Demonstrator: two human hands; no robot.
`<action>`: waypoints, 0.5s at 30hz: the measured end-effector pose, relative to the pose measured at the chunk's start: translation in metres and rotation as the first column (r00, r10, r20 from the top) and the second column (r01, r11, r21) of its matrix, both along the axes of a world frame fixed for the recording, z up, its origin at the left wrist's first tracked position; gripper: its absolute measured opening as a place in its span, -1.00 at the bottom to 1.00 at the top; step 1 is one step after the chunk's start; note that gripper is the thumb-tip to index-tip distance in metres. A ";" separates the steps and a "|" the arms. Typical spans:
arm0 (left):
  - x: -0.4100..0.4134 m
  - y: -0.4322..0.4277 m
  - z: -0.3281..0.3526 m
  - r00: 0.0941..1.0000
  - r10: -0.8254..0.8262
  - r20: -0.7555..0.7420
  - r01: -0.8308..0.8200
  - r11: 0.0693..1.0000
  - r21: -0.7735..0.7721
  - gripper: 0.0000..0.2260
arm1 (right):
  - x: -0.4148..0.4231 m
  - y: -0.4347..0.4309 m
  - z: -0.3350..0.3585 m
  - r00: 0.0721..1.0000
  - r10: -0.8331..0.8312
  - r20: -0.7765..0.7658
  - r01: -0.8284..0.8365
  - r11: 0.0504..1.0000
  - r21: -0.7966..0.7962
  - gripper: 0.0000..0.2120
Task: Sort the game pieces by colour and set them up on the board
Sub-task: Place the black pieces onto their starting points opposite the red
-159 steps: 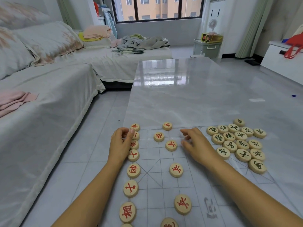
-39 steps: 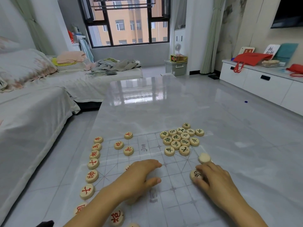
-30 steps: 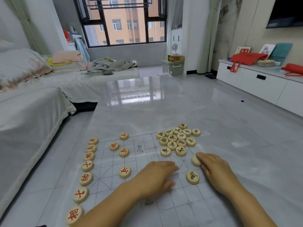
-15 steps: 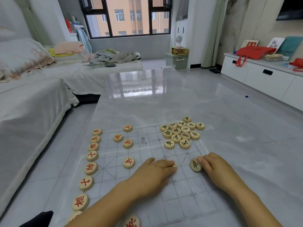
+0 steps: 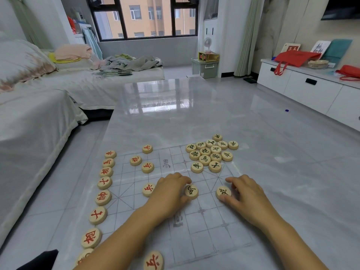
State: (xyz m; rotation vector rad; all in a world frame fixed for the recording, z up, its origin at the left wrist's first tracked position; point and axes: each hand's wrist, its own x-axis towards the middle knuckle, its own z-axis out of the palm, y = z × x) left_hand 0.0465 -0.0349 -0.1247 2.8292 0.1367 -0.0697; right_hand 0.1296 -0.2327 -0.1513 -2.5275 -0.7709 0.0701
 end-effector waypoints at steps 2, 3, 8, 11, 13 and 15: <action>0.007 -0.005 -0.003 0.999 0.003 -0.046 -0.003 1.000 0.008 -0.53 | -0.002 0.003 0.000 1.000 0.031 0.002 -0.031 1.000 0.000 -0.56; 0.009 -0.006 -0.004 0.998 0.007 -0.057 -0.006 1.000 0.014 -0.53 | -0.003 0.004 0.000 0.999 0.045 0.004 -0.045 0.999 -0.002 -0.59; 0.010 -0.007 -0.007 0.990 -0.123 -0.072 0.123 0.992 0.006 -0.61 | -0.004 0.002 -0.001 0.989 0.151 0.007 -0.151 0.989 0.003 -0.58; 0.006 -0.002 -0.005 0.993 -0.094 -0.073 0.090 0.994 -0.063 -0.52 | -0.010 0.005 0.001 0.974 0.227 -0.007 -0.227 0.974 0.020 -0.57; 0.006 0.004 -0.004 0.999 -0.013 -0.050 0.008 0.996 -0.087 -0.51 | -0.013 0.006 0.001 0.970 0.244 -0.013 -0.244 0.969 0.030 -0.55; 0.005 0.006 -0.004 0.998 0.036 -0.058 -0.043 0.991 -0.125 -0.52 | -0.014 0.006 0.000 0.973 0.229 -0.015 -0.228 0.973 0.032 -0.53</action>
